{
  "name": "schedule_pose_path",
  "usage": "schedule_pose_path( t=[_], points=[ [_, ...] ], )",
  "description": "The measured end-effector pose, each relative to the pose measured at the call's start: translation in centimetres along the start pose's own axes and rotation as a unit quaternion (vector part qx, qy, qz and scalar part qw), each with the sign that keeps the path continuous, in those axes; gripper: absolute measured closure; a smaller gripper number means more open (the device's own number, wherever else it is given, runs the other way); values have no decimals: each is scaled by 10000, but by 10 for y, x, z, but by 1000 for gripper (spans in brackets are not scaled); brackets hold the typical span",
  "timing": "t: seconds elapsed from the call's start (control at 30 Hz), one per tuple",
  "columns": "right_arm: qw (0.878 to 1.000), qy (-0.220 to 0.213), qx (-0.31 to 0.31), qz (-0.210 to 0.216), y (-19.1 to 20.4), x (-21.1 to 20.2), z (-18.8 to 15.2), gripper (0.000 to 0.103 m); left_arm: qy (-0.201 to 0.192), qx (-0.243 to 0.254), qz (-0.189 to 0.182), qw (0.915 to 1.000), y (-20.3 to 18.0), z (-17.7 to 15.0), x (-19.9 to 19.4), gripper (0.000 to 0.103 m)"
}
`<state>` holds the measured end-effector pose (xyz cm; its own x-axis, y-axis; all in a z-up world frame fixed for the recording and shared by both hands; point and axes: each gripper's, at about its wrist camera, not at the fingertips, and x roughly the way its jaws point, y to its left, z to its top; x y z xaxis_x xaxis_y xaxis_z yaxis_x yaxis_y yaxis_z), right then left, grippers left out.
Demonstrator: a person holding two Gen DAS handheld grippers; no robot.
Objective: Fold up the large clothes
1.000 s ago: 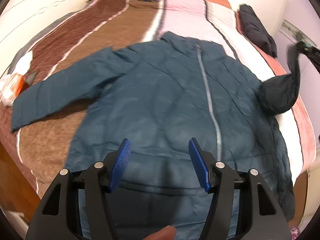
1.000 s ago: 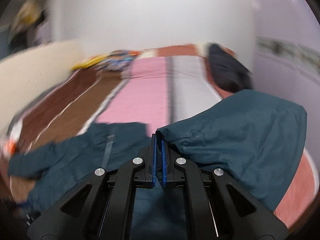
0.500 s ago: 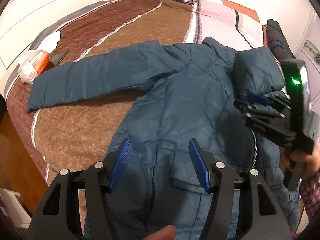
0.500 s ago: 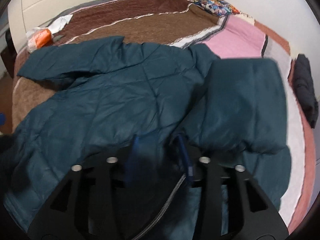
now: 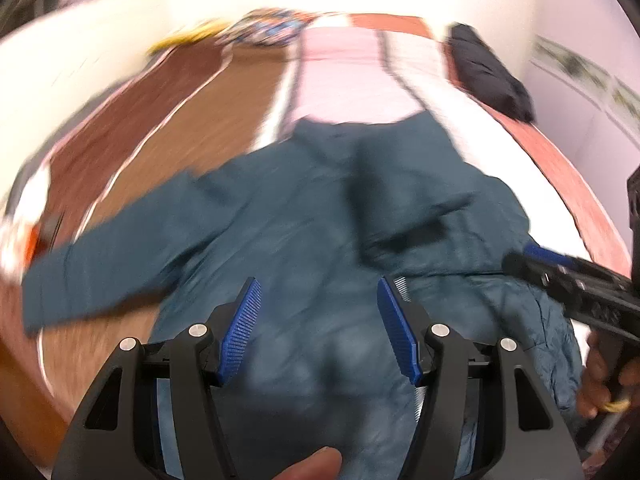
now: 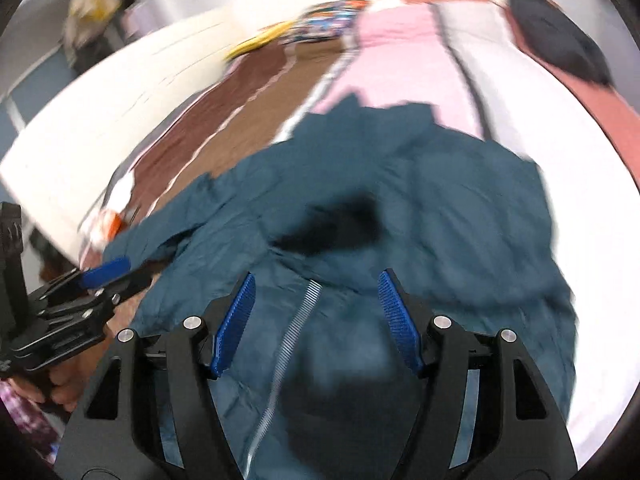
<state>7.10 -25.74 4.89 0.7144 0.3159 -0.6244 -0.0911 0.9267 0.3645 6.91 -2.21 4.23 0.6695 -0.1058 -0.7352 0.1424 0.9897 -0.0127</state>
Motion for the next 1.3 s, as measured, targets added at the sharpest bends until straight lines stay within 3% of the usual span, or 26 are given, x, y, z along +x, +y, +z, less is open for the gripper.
schedule_pose_path(
  t=[0.07,0.2,0.33,0.4,0.5,0.57,0.67,0.77,0.87,0.97,1.03,1.17,1.3],
  points=[
    [9996,-20,214,-155,-20,-15,-12,39,-178,486,-1,9987,-32,11,11,43],
    [9980,-30,527,-335,-47,-34,-30,39,-419,1280,344,9903,-86,30,46,43],
    [9965,-21,752,-374,-63,-41,-38,39,-320,1468,698,9862,-110,45,80,43],
    [9961,-37,789,-386,-66,-42,-39,39,-384,1353,912,9858,-104,51,87,43],
    [9959,-50,840,-325,-67,-41,-42,39,-68,429,1041,9936,-68,66,95,43],
    [9962,-36,826,-275,-66,-39,-45,39,62,-163,1267,9918,-30,67,97,43],
    [9971,62,737,-203,-58,-32,-47,39,155,-593,1565,9858,18,60,89,43],
    [9975,107,673,-165,-52,-24,-49,39,7,-800,1338,9878,33,51,70,43],
    [9971,137,741,-78,-48,-16,-45,39,-79,-282,769,9966,7,49,60,43],
    [9956,-83,896,262,-47,-8,-20,39,-143,66,327,9993,-22,44,51,43],
    [9930,-251,1045,488,-45,2,7,47,-141,28,200,9997,-25,37,46,43],
    [9928,-64,1174,233,-36,45,56,63,-52,-76,348,9994,-15,15,37,43],
    [9813,472,1678,812,-24,90,81,64,-46,-4,720,9974,11,-6,26,43]
  ],
)
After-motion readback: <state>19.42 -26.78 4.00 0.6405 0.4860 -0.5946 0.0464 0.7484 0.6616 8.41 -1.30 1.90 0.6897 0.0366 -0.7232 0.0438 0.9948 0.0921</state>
